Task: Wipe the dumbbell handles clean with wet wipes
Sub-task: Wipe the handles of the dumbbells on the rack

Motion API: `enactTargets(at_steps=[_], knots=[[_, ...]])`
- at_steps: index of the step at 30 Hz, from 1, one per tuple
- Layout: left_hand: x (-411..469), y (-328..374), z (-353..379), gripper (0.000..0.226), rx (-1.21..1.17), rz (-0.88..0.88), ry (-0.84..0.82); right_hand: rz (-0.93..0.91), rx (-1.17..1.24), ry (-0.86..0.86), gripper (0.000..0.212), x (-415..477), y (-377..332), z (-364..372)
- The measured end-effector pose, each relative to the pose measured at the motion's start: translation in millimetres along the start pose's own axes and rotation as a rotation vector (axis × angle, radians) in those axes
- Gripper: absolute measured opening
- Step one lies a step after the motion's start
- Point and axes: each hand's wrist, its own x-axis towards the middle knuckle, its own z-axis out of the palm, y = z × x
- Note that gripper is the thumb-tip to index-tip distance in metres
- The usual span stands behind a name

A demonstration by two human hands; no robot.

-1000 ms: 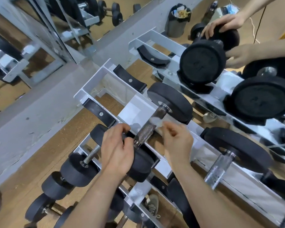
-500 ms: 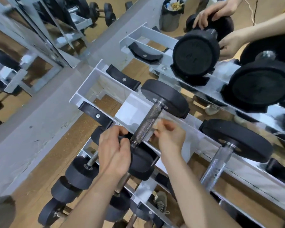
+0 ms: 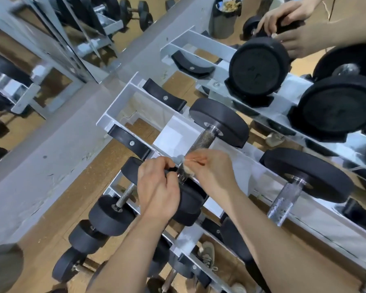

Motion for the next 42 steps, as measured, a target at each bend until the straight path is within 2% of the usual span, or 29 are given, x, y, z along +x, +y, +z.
enactTargets(at_steps=[2, 4, 6, 7, 9, 12, 14, 15, 16, 18, 20, 22, 23, 24, 26, 28, 31, 33, 37, 39, 42], knots=[[-2.4, 0.0, 1.2, 0.019, -0.004, 0.024, 0.021, -0.237, -0.287, -0.182, 0.022, -1.6, -1.9, 6.1], [-4.2, -1.2, 1.9, 0.021, -0.010, 0.029, 0.035, -0.316, -0.443, -0.343, 0.027, -4.7, 4.3, 5.6], [-7.3, -2.0, 3.8, 0.026, -0.014, 0.030, 0.061, -0.341, -0.452, -0.326, 0.023, -4.0, 15.5, -1.8], [-8.7, -1.7, 5.4, 0.029, -0.018, 0.034, 0.077, -0.281, -0.402, -0.295, 0.022, -3.9, 15.3, -5.4], [-11.0, -0.7, 8.8, 0.034, -0.038, 0.041, 0.113, -0.291, -0.468, -0.310, 0.024, -1.3, 10.9, -7.7], [-12.2, -1.1, 9.7, 0.036, -0.090, 0.014, 0.127, -0.520, -0.639, -0.358, 0.025, 5.3, -0.1, 4.7], [-12.3, -0.2, 5.8, 0.038, -0.128, -0.020, 0.088, -0.555, -0.650, -0.384, 0.023, 16.5, -1.4, 13.0], [-11.6, 0.8, 2.5, 0.037, -0.137, -0.041, 0.059, -0.543, -0.743, -0.387, 0.021, 23.6, -5.0, 13.4], [-10.3, 2.3, -1.5, 0.035, -0.126, -0.057, 0.022, -0.489, -0.793, -0.351, 0.017, 32.0, -6.5, 10.7], [-3.9, 6.3, -10.9, 0.032, -0.027, -0.070, -0.060, -0.404, -0.891, -0.155, 0.019, 49.5, -7.8, -0.5], [4.8, 12.3, -19.9, 0.034, 0.130, -0.057, -0.151, -0.360, -0.753, 0.068, 0.030, 51.3, -6.0, -7.8], [15.8, 24.2, -24.5, 0.032, 0.259, 0.007, -0.215, -0.354, -0.554, 0.246, 0.020, 39.3, 4.2, -5.8], [21.8, 30.8, -24.2, 0.030, 0.268, 0.031, -0.246, -0.237, -0.346, 0.280, 0.015, 28.9, 4.6, -4.3], [28.7, 35.7, -20.9, 0.030, 0.246, 0.036, -0.288, -0.036, -0.070, 0.283, 0.015, 17.8, 0.2, -5.0], [42.4, 42.3, -12.9, 0.030, 0.109, -0.045, -0.386, 0.281, 0.467, 0.296, 0.017, 3.2, 0.3, -7.2], [54.7, 44.9, -5.7, 0.015, -0.131, -0.187, -0.417, 0.447, 0.756, 0.293, 0.018, -2.0, 4.0, -11.1], [63.6, 45.6, -6.4, 0.007, -0.309, -0.304, -0.383, 0.547, 0.944, 0.174, 0.013, -5.2, 2.6, -19.0], [67.5, 44.4, -9.2, 0.004, -0.371, -0.327, -0.329, 0.613, 1.075, 0.163, 0.007, -6.7, 3.8, -23.4], [73.3, 43.8, 1.5, 0.010, -0.508, -0.414, -0.231, 0.720, 1.315, 0.249, 0.007, -9.4, 7.1, -21.8], [75.0, 46.6, 16.2, 0.009, -0.466, -0.448, -0.173, 0.726, 1.333, 0.272, 0.007, -10.6, 8.6, -18.4], [77.7, 58.6, 31.8, 0.010, -0.433, -0.381, -0.064, 0.687, 1.315, 0.359, 0.006, -6.0, 11.5, -19.3]])
